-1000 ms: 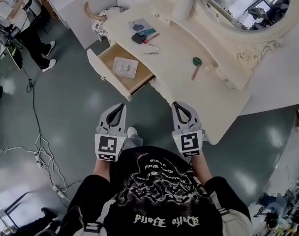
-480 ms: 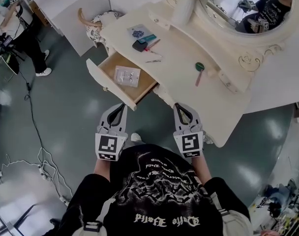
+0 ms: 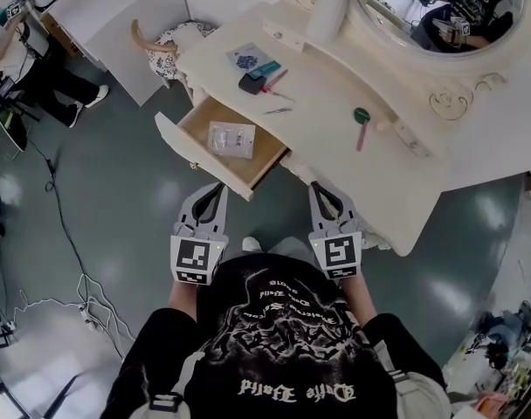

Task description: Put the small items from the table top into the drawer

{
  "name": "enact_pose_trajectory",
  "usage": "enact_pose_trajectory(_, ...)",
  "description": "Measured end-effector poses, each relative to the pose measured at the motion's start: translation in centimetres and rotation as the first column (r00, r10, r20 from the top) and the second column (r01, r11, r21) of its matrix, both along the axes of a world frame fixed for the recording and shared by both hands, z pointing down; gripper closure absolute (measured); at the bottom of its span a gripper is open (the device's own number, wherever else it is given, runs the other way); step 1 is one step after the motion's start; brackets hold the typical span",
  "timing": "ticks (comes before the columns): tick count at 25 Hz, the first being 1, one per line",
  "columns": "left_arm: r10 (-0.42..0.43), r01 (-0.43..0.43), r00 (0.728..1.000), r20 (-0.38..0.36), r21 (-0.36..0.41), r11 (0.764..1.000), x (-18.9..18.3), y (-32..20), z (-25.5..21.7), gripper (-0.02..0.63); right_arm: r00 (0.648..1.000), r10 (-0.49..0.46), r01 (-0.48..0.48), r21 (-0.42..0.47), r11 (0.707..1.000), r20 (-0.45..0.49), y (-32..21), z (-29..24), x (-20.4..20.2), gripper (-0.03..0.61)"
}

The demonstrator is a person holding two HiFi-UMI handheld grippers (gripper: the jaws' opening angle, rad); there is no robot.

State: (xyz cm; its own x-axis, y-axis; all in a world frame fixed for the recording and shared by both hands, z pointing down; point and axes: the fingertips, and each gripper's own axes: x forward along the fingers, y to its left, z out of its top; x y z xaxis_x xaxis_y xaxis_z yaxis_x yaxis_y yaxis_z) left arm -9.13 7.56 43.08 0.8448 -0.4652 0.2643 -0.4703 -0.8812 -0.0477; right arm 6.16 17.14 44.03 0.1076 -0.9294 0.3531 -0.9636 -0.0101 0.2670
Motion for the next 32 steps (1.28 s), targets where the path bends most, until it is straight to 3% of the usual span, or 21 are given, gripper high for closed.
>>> enact_pose_trajectory(13,-0.031,0.031,0.999,-0.008,-0.022,0.999,-1.0,-1.5,0.6,0.598,1.0,0.001,-0.001,-0.022,1.0,0.009,-1.5,0.6,-0.1,0.568)
enact_pose_trajectory(32,-0.137,0.138,0.99,0.025,-0.055,0.989,0.9,-8.5,1.3,0.598,0.994,-0.104,0.106,-0.044,0.993,0.044,-11.4,1.2,3.0,0.568)
